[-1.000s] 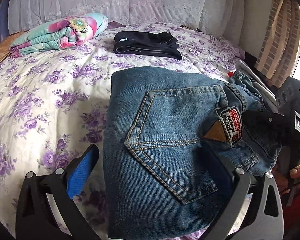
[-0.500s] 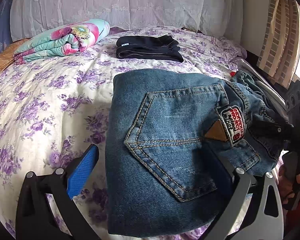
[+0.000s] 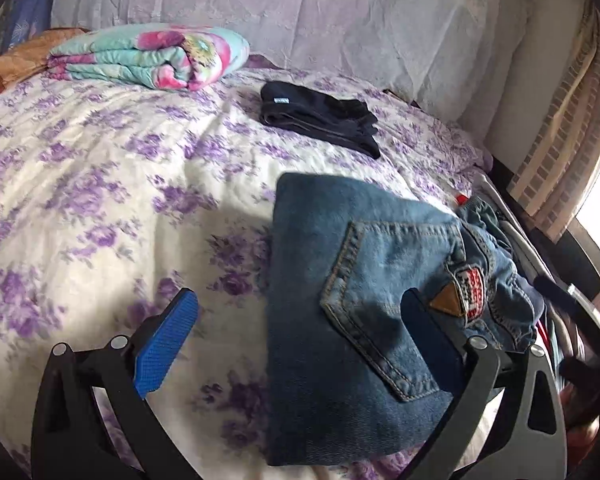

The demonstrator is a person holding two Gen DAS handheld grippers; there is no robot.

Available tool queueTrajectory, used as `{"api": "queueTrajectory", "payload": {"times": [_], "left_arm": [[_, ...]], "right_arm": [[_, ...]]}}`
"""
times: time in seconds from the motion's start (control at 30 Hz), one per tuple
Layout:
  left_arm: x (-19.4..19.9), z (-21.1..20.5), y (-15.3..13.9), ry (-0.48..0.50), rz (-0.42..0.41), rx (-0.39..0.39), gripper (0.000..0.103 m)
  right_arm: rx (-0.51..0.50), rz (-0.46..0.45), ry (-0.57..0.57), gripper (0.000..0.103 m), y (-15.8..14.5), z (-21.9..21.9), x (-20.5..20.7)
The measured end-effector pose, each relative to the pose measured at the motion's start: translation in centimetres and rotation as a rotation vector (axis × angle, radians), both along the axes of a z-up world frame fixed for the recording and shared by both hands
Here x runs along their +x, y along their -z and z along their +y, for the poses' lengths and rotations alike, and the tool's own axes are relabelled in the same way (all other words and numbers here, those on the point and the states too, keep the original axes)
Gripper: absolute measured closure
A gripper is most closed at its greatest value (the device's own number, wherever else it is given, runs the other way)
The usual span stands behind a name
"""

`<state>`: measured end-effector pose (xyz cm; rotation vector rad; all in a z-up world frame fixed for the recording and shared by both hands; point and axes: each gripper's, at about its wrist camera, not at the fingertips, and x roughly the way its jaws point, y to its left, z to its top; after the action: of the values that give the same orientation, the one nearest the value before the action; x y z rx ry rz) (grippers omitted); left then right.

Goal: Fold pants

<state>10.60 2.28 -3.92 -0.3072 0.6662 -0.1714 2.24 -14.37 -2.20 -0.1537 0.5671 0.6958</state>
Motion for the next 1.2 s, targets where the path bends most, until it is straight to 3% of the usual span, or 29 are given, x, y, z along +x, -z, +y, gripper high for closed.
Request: {"api": "queueTrajectory", "payload": {"times": [0.1, 0.23, 0.37, 0.47, 0.6, 0.7, 0.73, 0.8, 0.87, 1.0, 1.07, 1.13, 1.2], "left_arm": [[1.2, 0.6, -1.8, -0.011, -0.013, 0.033, 0.004], [5.6, -0.5, -0.1, 0.035, 0.115, 0.148, 0.004], [5.8, 1.4, 1.5, 0.041, 0.159, 0.016, 0.004], [5.1, 1.6, -0.2, 0.021, 0.131, 0.009, 0.005], [6.5, -1.2, -3.5, 0.058, 0.059, 0.181, 0.005], [10.0, -3.6, -2.9, 0.114, 0.123, 0.317, 0.004], [11.2, -3.9, -2.2, 0.128, 0.146, 0.331, 0.004], [12.9, -3.2, -0.7, 0.148, 0.206, 0.264, 0.004], [13.7, -1.6, 0.3, 0.167, 0.26, 0.126, 0.004], [12.2, 0.0, 0.5, 0.163, 0.248, 0.003, 0.004], [10.3, 0.9, -0.3, 0.148, 0.227, -0.052, 0.005], [7.8, 1.5, -1.3, 0.151, 0.181, -0.059, 0.005], [5.1, 1.5, -1.7, 0.157, 0.139, -0.019, 0.005]], "right_arm": [[-0.169, 0.004, 0.013, 0.003, 3.1, 1.8, -0.3], [-0.144, 0.032, -0.005, 0.003, 2.9, 1.3, -0.1], [-0.151, 0.005, -0.034, 0.003, 2.3, 1.2, -1.0], [-0.075, -0.038, -0.043, 0.003, 0.0, -0.1, -1.9], [0.027, -0.044, -0.052, 0.003, -2.5, -0.3, -0.9], [0.036, 0.011, -0.141, 0.003, -1.7, 2.3, -0.7], [0.015, 0.025, -0.181, 0.003, -1.0, 3.4, -0.8], [-0.042, 0.103, -0.226, 0.003, 1.3, 5.2, -0.3], [-0.071, 0.082, -0.216, 0.003, 2.4, 5.7, -0.5], [-0.004, 0.129, -0.232, 0.003, 1.4, 4.3, -0.3], [0.023, 0.107, -0.214, 0.003, 0.3, 3.2, -0.6], [0.037, 0.041, -0.195, 0.003, -1.1, 2.2, -1.1], [0.041, -0.012, -0.149, 0.003, -2.3, 1.1, -0.6]]}}
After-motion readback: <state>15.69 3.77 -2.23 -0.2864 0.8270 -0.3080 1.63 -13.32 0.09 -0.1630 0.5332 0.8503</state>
